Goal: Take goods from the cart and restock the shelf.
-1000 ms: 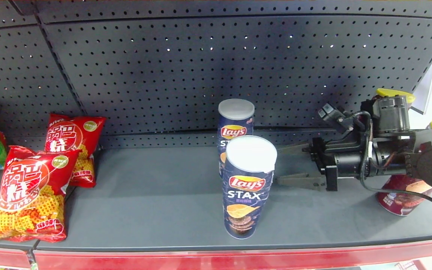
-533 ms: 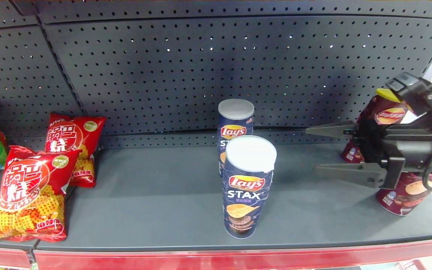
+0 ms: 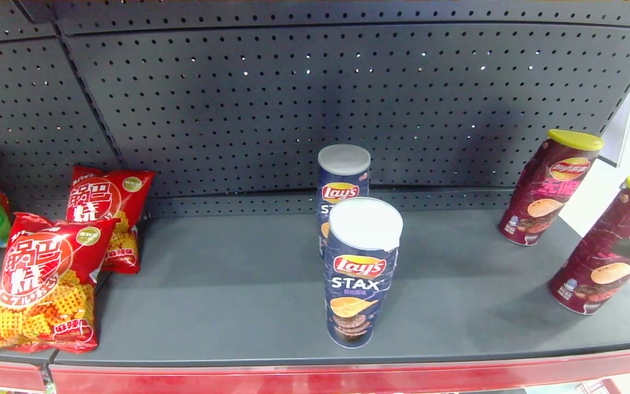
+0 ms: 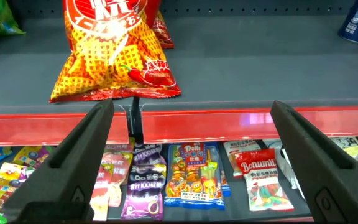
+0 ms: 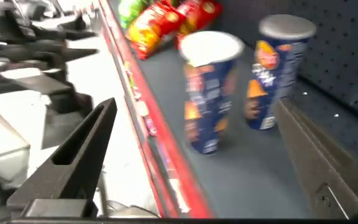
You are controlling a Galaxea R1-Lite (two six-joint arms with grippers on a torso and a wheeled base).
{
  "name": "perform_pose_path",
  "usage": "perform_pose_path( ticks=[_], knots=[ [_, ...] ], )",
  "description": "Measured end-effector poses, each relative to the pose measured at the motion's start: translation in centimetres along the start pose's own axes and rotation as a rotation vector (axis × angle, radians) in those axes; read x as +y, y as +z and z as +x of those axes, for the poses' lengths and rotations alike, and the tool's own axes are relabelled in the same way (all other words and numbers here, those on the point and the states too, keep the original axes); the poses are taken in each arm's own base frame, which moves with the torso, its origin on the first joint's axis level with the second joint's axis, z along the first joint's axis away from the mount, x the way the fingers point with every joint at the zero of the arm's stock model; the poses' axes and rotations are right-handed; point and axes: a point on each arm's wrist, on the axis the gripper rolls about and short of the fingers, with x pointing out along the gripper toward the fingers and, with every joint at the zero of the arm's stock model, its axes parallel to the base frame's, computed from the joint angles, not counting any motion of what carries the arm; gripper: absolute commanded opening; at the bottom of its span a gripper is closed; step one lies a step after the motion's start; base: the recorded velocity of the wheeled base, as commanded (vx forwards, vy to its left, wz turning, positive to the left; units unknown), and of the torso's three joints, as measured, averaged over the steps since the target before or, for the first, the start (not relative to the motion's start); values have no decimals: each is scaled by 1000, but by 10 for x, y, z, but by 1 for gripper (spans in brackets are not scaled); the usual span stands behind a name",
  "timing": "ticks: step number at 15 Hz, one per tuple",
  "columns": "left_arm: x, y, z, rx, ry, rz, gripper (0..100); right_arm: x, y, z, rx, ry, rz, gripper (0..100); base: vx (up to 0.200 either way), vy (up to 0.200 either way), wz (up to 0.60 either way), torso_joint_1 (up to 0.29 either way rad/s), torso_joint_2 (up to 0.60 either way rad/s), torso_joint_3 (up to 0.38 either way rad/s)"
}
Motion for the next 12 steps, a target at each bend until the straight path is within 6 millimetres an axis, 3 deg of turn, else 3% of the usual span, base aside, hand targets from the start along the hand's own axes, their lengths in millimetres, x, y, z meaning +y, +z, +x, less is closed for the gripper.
perform_pose_path(
  ticks=[2, 4, 10, 12],
  knots=[
    [0, 0, 0, 0, 0, 0, 100, 31, -17, -22, -39, -42, -31, 100, 0, 0, 0, 0, 0, 0],
    [0, 0, 0, 0, 0, 0, 100, 49, -34, -36, -56, -182, -63, 100, 0, 0, 0, 0, 0, 0],
    [0, 0, 0, 0, 0, 0, 100, 60, -82, -57, 15, -916, -85, 100, 0, 0, 0, 0, 0, 0],
    [0, 0, 0, 0, 0, 0, 100, 62, -99, -58, 15, -983, -79, 100, 0, 0, 0, 0, 0, 0]
  ],
)
